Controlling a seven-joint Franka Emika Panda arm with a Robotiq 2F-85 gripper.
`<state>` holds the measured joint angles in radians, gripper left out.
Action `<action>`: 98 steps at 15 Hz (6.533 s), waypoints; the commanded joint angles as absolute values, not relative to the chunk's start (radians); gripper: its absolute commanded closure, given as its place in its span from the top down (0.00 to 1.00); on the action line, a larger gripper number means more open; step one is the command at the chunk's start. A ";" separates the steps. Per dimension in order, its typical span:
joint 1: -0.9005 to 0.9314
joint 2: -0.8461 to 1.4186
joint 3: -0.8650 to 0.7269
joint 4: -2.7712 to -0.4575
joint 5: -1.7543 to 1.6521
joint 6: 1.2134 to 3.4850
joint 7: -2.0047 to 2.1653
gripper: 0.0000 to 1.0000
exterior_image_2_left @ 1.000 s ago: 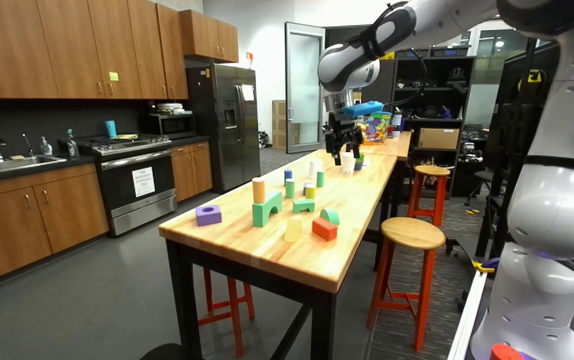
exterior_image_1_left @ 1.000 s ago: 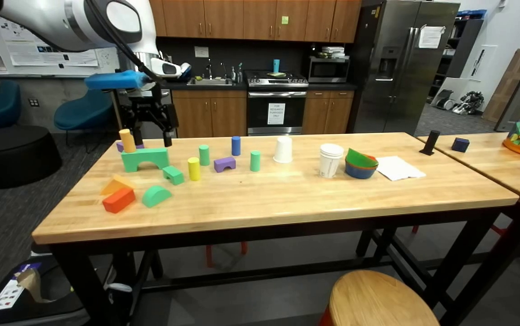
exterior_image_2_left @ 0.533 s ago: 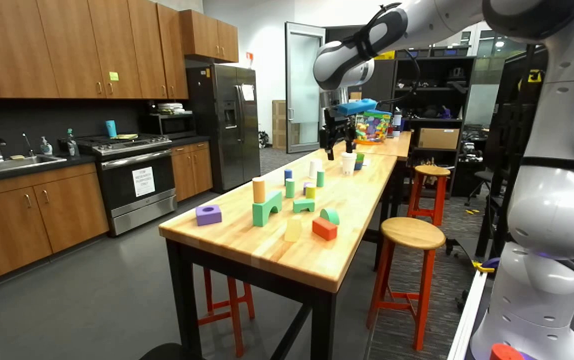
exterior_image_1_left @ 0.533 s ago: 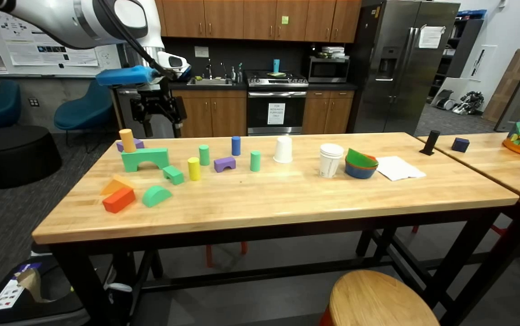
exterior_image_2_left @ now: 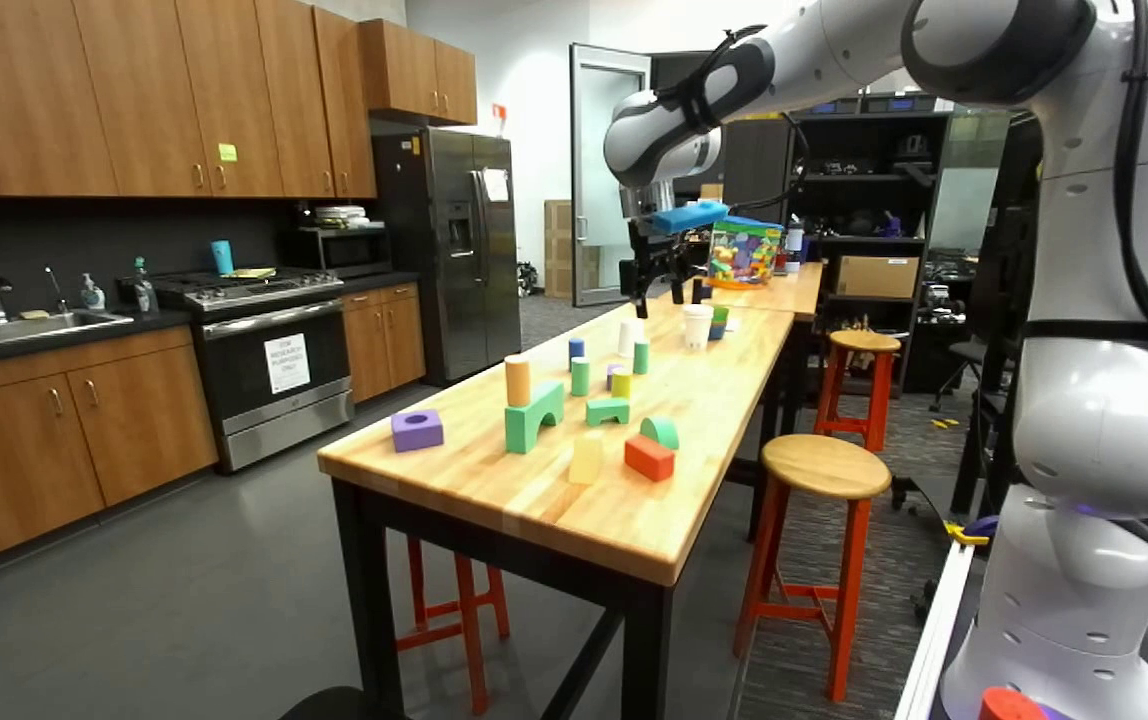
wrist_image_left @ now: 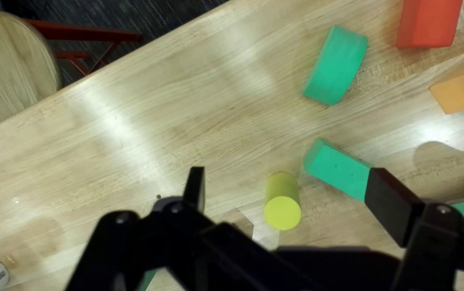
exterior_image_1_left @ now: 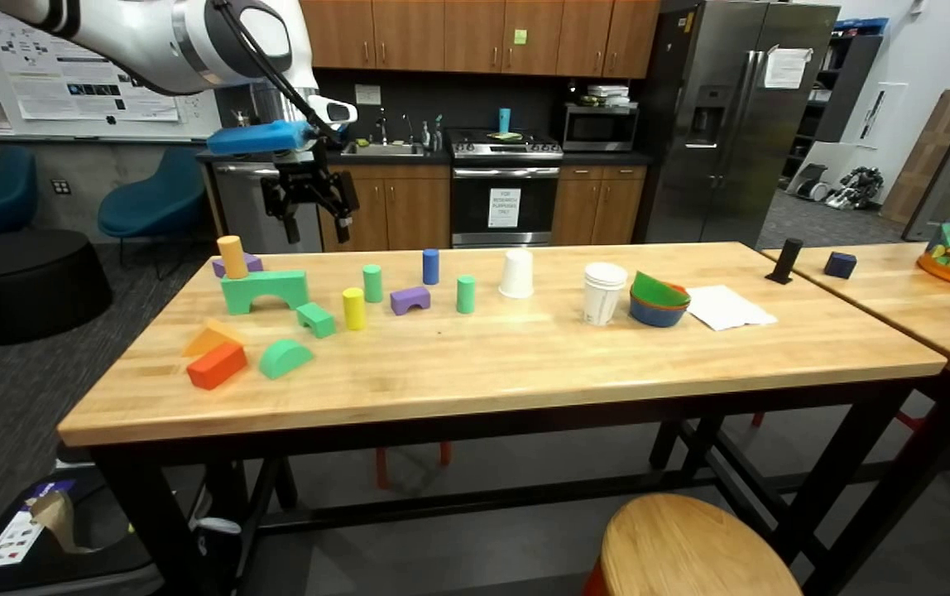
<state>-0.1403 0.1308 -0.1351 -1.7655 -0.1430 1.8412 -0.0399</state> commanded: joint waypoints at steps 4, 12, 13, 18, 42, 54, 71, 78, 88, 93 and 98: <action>-0.137 0.092 -0.121 -1.781 -0.186 1.842 -0.253 1.00; -0.141 0.072 -0.114 -1.805 -0.217 1.842 -0.513 1.00; -0.143 0.067 -0.112 -1.804 -0.211 1.828 -0.588 1.00; -0.140 0.094 -0.117 -1.772 -0.200 1.784 -0.610 1.00; -0.130 0.150 -0.087 -1.814 -0.256 1.839 -1.236 1.00; -0.116 0.133 -0.073 -1.850 -0.382 1.960 -1.393 1.00; -0.141 0.159 -0.049 -1.848 -0.131 2.070 -1.865 1.00; -0.161 0.191 -0.070 -1.824 0.051 2.031 -2.094 1.00; -0.150 0.256 -0.105 -1.826 -0.221 2.101 -1.875 1.00; -0.159 0.269 -0.098 -1.824 -0.233 2.106 -1.868 1.00; -0.176 0.296 -0.078 -1.786 -0.156 2.098 -1.968 1.00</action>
